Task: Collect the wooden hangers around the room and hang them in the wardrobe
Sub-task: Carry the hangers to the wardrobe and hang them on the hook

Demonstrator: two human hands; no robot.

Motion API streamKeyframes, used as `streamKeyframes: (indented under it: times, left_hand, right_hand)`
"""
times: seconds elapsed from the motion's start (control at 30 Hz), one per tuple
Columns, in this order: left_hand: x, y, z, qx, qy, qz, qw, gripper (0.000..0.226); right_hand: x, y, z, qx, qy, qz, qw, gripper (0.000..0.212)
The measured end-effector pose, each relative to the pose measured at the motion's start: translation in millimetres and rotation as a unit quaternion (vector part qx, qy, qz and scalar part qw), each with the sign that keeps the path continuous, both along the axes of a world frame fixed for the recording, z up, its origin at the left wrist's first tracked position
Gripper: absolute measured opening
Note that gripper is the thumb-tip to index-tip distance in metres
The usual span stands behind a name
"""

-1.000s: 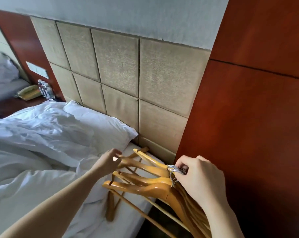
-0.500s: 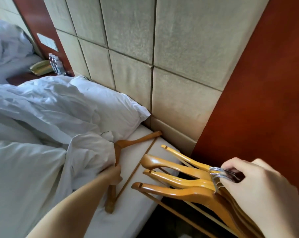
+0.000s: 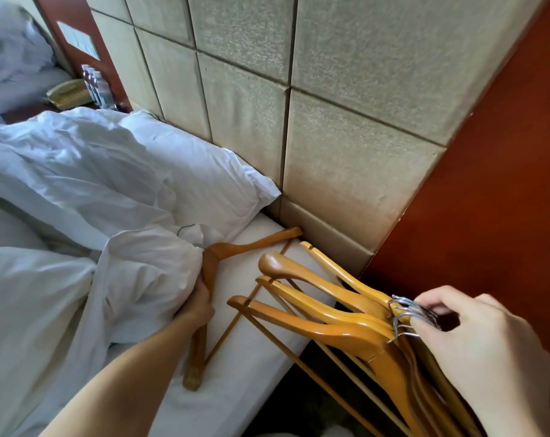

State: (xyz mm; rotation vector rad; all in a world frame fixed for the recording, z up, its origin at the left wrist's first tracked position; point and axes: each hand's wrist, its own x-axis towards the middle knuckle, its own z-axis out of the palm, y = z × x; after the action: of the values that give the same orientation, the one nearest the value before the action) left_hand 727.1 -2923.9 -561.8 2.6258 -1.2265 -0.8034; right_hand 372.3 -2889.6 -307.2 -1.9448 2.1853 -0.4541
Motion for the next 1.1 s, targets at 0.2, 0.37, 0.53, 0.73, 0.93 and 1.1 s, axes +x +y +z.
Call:
streamKeyframes:
  times: [0.2, 0.37, 0.53, 0.73, 0.93, 1.1]
  left_hand:
    - [-10.8, -8.6, 42.1, -0.054, 0.216, 0.077, 0.972, 0.043]
    - [-28.4, -16.0, 127.7, -0.098, 0.223, -0.023, 0.970, 0.021]
    - [-11.7, -7.2, 224.4, -0.138, 0.155, -0.072, 0.976, 0.016]
    - [21.9, 20.3, 314.7, -0.165, 0.125, -0.076, 0.975, 0.012]
    - [36.9, 48.4, 395.5, -0.231, 0.148, -0.079, 0.958, 0.008]
    - [40.5, 85.0, 440.3, -0.266, 0.203, -0.081, 0.939, 0.009]
  right_hand:
    - [-8.1, -13.1, 10.6, -0.068, -0.004, 0.042, 0.997, 0.035]
    - [-6.3, -15.9, 64.1, -0.078, -0.001, 0.054, 0.995, 0.031]
    - [-5.2, -7.7, 133.5, -0.075, 0.008, 0.107, 0.991, 0.040]
    - [0.3, -2.2, 189.4, -0.131, 0.014, 0.186, 0.974, 0.048]
    - [21.9, 14.1, 226.2, -0.287, 0.020, 0.236, 0.928, 0.043]
    - [50.7, 32.3, 246.7, -0.343, -0.003, 0.273, 0.899, 0.036]
